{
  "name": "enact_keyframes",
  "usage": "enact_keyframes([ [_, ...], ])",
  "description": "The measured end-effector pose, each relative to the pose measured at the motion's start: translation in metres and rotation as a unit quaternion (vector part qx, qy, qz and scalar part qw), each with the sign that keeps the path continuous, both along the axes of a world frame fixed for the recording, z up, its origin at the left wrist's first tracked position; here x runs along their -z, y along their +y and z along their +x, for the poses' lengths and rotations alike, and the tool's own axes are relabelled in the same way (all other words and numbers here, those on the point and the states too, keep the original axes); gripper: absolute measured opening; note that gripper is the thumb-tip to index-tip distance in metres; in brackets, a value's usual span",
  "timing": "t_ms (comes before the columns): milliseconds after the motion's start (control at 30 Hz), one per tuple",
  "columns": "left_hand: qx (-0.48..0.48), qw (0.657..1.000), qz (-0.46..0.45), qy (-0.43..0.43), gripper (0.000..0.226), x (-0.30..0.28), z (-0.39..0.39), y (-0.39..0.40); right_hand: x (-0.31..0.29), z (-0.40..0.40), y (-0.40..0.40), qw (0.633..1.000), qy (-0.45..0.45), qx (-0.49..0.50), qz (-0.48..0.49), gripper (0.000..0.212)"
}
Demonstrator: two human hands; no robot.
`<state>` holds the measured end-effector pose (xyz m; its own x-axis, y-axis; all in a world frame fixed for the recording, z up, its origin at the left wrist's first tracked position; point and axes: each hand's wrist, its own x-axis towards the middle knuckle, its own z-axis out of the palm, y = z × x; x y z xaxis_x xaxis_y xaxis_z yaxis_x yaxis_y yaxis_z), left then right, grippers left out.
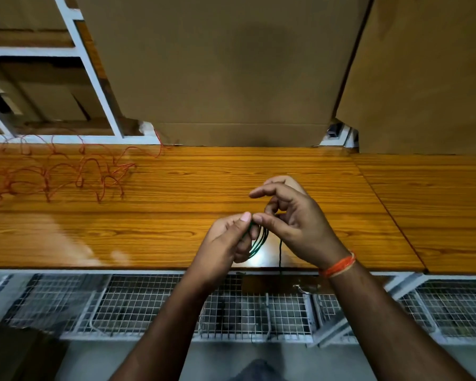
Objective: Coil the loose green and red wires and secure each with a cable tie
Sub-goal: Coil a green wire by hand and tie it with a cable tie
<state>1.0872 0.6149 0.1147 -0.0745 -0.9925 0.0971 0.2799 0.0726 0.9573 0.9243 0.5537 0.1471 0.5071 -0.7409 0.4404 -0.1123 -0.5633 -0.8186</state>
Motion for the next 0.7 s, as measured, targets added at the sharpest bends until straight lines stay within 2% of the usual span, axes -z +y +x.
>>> enact_keyframes([
  [67,0.016,0.999,0.013,0.034,0.034,-0.001,0.005,0.004,0.010,0.002,0.004,1.000,0.024,0.016,-0.004,0.026],
  [200,0.032,0.987,0.032,0.157,0.034,-0.003,0.015,0.010,0.026,0.008,0.016,0.997,0.074,-0.012,-0.009,0.023],
  [333,0.092,0.974,0.033,0.202,0.035,-0.005,0.026,0.018,0.032,0.016,0.032,0.999,0.023,0.007,0.023,0.024],
  [400,0.102,0.966,0.034,0.236,0.034,-0.007,0.032,0.020,0.040,0.020,0.038,0.997,-0.010,0.000,0.077,0.021],
  [500,0.090,0.953,0.041,0.288,0.028,-0.006,0.045,0.020,0.074,0.018,0.050,0.981,-0.009,-0.037,0.190,0.018],
  [567,0.072,0.954,0.043,0.290,0.026,0.000,0.055,0.018,0.103,0.013,0.061,0.971,0.012,-0.029,0.237,0.018],
  [700,0.018,0.982,0.065,0.177,0.023,0.018,0.062,0.011,0.117,0.017,0.076,0.969,0.000,0.048,0.243,0.021],
])
